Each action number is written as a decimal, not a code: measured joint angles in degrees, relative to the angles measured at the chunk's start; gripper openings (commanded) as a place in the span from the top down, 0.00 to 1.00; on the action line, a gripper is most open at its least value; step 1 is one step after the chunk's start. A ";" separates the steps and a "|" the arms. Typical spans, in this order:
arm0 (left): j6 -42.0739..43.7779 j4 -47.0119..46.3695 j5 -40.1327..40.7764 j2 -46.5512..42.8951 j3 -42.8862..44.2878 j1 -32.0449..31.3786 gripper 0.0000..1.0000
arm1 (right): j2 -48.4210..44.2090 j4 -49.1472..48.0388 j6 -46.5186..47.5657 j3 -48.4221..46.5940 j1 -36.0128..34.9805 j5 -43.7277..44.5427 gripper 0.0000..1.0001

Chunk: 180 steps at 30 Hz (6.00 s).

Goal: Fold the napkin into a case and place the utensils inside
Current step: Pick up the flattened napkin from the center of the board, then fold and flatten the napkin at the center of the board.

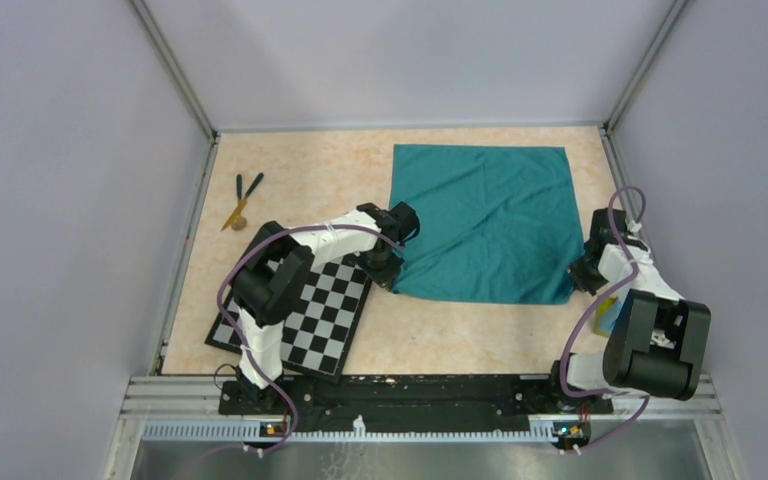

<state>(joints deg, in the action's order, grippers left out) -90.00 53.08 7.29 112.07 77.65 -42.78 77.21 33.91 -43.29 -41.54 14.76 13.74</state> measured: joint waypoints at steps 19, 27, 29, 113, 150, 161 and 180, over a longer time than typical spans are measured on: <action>25.11 -18.80 2.99 -24.92 -4.37 -1.57 1.00 | -26.45 5.03 12.83 -11.34 0.00 -8.17 1.00; 40.30 -26.36 -1.70 -45.22 -0.24 -1.95 1.00 | -38.34 12.31 14.69 -33.22 0.00 -9.25 1.00; 41.86 -27.32 -2.36 -46.84 1.62 -2.01 1.00 | -40.15 14.10 14.84 -38.47 0.00 -9.33 1.00; 49.29 -36.57 -29.38 -14.47 -15.10 13.38 1.00 | -1.29 2.47 21.42 -9.55 2.47 -7.41 1.00; 49.79 -35.10 -26.21 -6.25 0.90 14.93 1.00 | 11.17 -2.89 20.55 -19.10 2.56 -11.89 1.00; 52.96 -36.87 -28.26 1.86 20.39 18.73 1.00 | 21.51 -2.62 19.15 -43.21 2.21 -19.45 1.00; 55.23 -40.11 -33.86 -5.70 5.88 19.12 1.00 | 13.42 0.37 20.20 -32.63 1.95 -19.41 1.00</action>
<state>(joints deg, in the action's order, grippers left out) -34.76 12.97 -26.57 106.37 83.53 -23.66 90.63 34.28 -23.09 -74.17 16.71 -5.67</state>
